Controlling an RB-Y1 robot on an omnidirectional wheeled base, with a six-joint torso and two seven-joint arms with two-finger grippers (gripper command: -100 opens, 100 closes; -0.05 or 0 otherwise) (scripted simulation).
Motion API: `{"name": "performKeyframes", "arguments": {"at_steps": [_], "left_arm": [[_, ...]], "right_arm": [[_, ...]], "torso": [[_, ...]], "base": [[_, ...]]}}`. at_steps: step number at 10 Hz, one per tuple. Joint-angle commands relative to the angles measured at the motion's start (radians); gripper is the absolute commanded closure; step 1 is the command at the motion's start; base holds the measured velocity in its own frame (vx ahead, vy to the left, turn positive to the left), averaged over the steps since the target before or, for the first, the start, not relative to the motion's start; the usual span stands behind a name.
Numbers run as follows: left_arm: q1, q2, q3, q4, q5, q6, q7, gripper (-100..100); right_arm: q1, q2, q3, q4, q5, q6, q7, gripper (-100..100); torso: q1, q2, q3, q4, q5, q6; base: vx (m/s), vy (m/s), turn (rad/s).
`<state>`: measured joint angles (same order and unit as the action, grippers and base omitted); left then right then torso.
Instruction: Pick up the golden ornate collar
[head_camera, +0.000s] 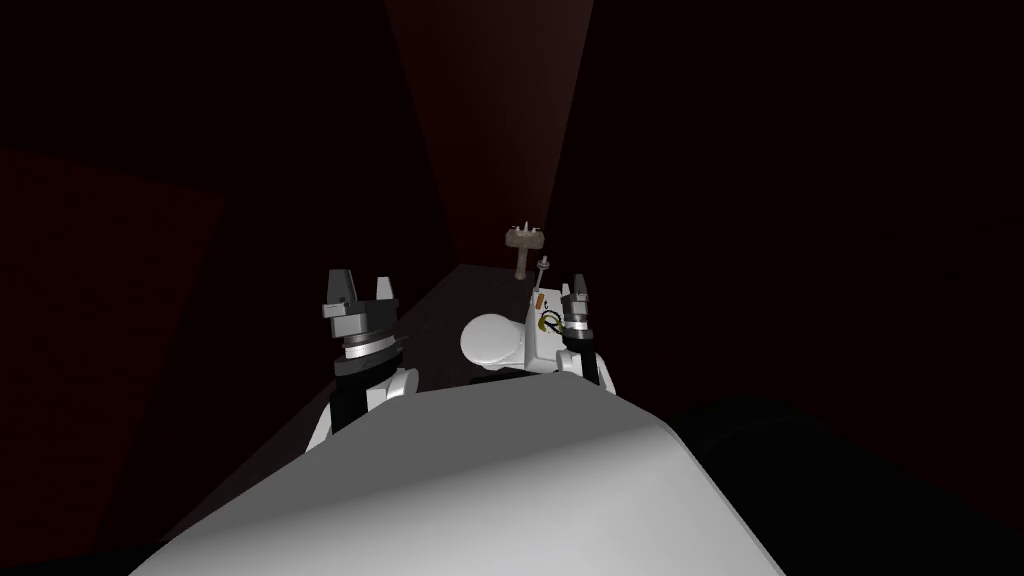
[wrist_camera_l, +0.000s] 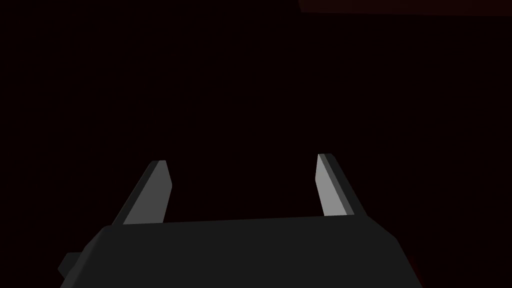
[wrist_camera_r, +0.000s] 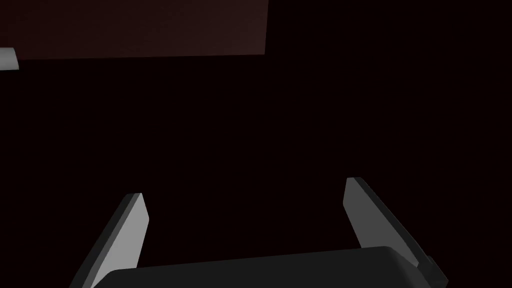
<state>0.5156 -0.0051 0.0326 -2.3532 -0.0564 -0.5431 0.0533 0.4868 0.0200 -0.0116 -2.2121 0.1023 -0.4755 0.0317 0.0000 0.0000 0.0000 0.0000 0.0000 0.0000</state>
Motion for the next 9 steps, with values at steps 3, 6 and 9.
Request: {"name": "performKeyframes", "arguments": {"at_steps": [3,6,9], "left_arm": [[0.000,0.000,0.000,0.000,0.000,0.000,0.000,0],[0.000,0.000,0.000,0.000,0.000,0.000,0.000,0],[0.000,0.000,0.000,0.000,0.000,0.000,0.000,0]], "right_arm": [[-0.012,-0.099,-0.010,0.019,0.042,-0.001,0.016,-100],[-0.033,-0.190,-0.028,0.049,0.111,-0.002,0.043,-100],[-0.057,-0.280,-0.049,0.089,0.200,-0.003,0.080,-100]], "torso": [[0.002,0.002,0.001,0.000,0.001,0.000],[0.008,0.005,0.003,0.001,0.002,0.000],[0.008,0.008,0.004,0.002,0.002,0.000]], "base": [[-0.037,0.048,0.041],[-0.084,0.123,0.057],[-0.107,0.134,0.088]]}}
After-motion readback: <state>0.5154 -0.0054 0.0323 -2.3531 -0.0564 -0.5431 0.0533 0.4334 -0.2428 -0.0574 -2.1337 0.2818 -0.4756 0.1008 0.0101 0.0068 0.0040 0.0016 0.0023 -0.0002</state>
